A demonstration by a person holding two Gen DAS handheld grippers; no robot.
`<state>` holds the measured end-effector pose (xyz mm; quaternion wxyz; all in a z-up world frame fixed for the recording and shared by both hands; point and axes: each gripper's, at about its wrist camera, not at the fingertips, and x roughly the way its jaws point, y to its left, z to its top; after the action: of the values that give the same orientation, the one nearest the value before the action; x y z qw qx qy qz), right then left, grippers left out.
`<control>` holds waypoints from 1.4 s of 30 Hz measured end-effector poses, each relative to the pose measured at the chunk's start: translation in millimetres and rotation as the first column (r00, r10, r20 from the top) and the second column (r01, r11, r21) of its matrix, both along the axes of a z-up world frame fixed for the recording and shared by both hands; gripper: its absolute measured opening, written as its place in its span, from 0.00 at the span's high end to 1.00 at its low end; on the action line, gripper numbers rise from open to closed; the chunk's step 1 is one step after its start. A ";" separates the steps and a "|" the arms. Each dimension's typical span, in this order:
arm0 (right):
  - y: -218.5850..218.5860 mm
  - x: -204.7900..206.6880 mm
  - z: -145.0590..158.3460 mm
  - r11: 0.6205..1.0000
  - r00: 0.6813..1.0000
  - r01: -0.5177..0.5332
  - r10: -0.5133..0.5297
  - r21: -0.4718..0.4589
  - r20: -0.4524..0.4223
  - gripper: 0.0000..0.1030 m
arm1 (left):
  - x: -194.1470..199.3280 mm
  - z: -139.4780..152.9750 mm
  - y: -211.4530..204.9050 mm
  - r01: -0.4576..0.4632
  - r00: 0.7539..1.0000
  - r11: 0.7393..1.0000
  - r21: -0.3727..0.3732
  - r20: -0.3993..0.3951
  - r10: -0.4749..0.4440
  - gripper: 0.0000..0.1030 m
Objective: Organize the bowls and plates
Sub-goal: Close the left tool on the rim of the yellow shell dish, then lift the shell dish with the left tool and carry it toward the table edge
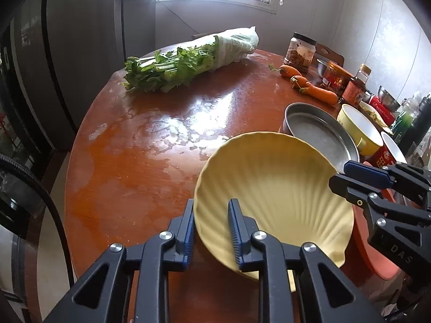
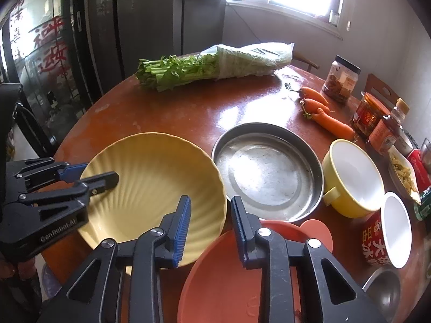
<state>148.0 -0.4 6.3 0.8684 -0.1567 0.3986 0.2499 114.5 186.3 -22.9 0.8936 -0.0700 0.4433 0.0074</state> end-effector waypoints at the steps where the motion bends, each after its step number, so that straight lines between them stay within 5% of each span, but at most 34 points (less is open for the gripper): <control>1: 0.4 0.6 -0.4 1.000 1.000 0.002 -0.002 -0.004 -0.001 0.72 | -0.6 0.0 -0.1 0.002 1.000 1.000 0.000 0.001 -0.002 0.77; 14: 14.6 0.7 -5.9 0.999 1.000 -0.014 0.013 -0.038 -0.023 0.79 | -10.7 1.3 14.3 -0.002 1.000 1.000 -0.017 0.000 0.002 0.79; 34: 35.1 -18.4 -9.2 0.997 0.995 -0.060 0.063 0.042 -0.071 0.82 | -27.6 8.1 43.9 -0.057 0.998 0.998 -0.005 0.020 0.058 0.78; 42: 22.9 -37.2 12.3 0.995 0.999 -0.011 0.014 0.094 -0.039 0.82 | -11.3 41.7 33.4 -0.025 0.996 0.995 0.095 0.090 0.016 0.78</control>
<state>110.8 22.5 18.6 0.8651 -0.1130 0.4027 0.2769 103.2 219.7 18.8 0.9147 -0.0318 0.4014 0.0347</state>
